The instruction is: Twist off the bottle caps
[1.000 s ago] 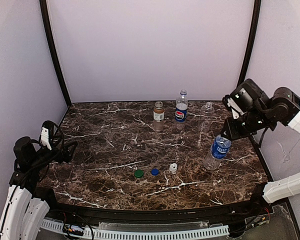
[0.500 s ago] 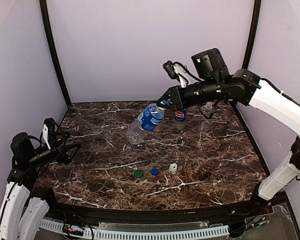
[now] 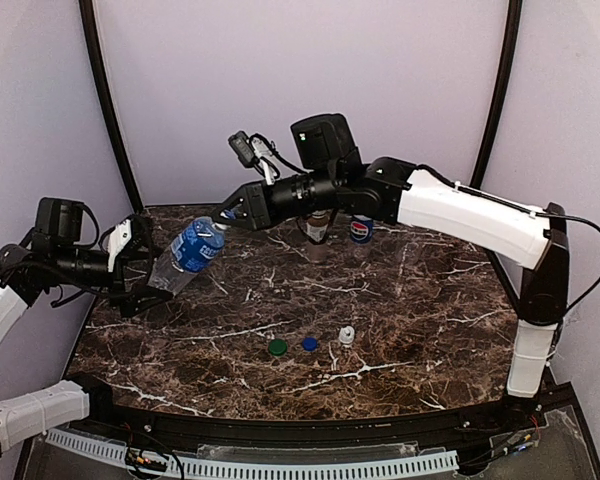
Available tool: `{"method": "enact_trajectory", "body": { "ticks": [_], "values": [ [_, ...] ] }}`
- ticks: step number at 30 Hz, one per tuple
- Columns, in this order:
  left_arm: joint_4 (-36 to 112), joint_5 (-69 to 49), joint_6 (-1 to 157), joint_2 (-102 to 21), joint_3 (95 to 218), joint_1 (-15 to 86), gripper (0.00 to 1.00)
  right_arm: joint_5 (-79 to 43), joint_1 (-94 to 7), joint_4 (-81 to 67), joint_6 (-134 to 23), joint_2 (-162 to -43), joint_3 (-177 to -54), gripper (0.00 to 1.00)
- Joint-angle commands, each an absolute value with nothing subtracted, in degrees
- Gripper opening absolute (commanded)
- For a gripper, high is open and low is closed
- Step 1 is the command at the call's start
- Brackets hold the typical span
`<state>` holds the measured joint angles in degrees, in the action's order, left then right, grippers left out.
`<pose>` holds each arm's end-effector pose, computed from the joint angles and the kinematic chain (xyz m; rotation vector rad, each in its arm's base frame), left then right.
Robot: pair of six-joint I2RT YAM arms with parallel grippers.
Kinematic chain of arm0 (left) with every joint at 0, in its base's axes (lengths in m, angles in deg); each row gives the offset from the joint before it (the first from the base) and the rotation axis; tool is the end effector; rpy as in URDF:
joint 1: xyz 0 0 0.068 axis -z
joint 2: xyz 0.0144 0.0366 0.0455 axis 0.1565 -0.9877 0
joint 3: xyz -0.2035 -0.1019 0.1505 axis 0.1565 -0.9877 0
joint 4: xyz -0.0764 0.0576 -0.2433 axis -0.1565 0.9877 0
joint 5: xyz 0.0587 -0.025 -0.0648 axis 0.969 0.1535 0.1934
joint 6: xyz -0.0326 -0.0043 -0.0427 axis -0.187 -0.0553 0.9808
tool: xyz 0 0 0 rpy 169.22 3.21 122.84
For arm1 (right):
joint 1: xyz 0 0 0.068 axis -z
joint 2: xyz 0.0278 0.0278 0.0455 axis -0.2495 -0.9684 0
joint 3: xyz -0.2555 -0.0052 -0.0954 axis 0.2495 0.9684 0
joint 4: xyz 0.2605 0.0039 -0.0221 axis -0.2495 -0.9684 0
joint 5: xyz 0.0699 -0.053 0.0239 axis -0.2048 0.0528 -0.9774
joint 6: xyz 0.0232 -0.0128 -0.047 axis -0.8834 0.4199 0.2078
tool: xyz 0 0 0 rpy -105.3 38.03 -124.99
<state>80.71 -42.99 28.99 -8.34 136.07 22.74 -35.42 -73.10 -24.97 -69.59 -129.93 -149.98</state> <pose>0.1359 -0.0575 0.3372 1.2194 1.6014 -0.5106 0.2215 0.3921 0.3975 -0.9760 1.8328 1.3132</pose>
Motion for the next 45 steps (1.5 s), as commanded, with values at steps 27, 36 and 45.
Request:
{"method": "enact_trajectory", "body": {
  "ticks": [27, 36, 45],
  "values": [
    [75.25, -10.9, 16.54, -12.51, 140.95, 30.56, 0.36, -38.22, -73.73, -13.43, -77.82, -128.12, -143.44, 0.71],
    [57.72, 6.58, -3.81, -6.69, 133.97, 35.9, 0.37, -43.44, -72.21, -7.75, -82.77, -130.34, -143.46, 0.75],
    [52.71, 11.89, -10.1, -4.36, 129.7, 40.25, 0.37, -47.17, -71.97, -3.96, -86.64, -132.55, -144.47, 0.49]
  ]
}}
